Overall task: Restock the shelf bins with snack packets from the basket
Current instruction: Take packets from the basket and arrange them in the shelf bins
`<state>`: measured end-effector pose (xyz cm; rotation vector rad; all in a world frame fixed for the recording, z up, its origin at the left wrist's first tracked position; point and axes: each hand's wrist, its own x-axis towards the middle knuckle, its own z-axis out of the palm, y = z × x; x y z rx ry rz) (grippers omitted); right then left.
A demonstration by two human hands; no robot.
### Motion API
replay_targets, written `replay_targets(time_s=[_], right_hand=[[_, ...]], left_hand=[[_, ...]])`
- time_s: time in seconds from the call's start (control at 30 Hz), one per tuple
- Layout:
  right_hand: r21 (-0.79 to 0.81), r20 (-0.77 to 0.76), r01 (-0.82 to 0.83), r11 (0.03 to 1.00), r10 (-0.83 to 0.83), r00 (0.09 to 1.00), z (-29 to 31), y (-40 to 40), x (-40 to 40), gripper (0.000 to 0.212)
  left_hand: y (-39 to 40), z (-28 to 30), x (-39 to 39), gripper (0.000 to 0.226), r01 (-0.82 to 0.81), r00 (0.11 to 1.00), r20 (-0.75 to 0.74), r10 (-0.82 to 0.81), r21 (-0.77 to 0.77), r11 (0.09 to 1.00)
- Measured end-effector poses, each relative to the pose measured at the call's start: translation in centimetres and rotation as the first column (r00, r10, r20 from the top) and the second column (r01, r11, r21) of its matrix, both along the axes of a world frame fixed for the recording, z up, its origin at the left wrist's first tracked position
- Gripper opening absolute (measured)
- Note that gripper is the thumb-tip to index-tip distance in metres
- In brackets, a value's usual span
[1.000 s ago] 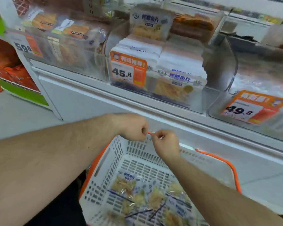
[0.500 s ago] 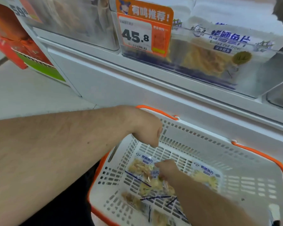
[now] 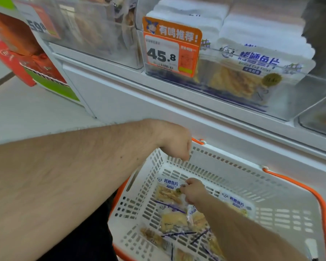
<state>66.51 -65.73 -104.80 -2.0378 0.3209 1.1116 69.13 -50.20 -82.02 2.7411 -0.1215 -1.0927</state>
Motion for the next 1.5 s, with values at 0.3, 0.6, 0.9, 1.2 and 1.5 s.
replay_targets(time_s=[0.3,0.6,0.9,1.2,1.5], right_hand=[[0.156,0.390,0.012,0.988,-0.073,0.918,14.4,-2.3,4.3,0.014],[0.379,0.484,0.070,0.923,-0.262,0.835,25.7,-3.9,5.3,0.008],[0.516,0.523,0.036,0.856,-0.348,0.778,32.8,-4.7,5.3,0.016],[0.490,0.655,-0.027,0.871,-0.348,0.671,36.4,-3.8,5.9,0.014],[0.344,0.890,-0.034,0.938,-0.314,0.331,40.8,-2.5,10.6,0.018]], left_hand=[[1.9,3.3,0.6,0.066,-0.191,0.933,0.266,0.241,-0.200,0.961],[2.9,5.9,0.4,0.067,-0.337,0.782,0.228,0.580,-0.628,0.701],[2.8,7.8,0.3,0.055,-0.227,0.692,0.203,0.693,-0.850,0.476],[2.6,10.2,-0.1,0.019,0.001,0.535,0.454,0.712,-0.844,0.537],[4.9,11.2,1.7,0.053,-0.233,0.072,0.772,0.632,-0.603,0.763]])
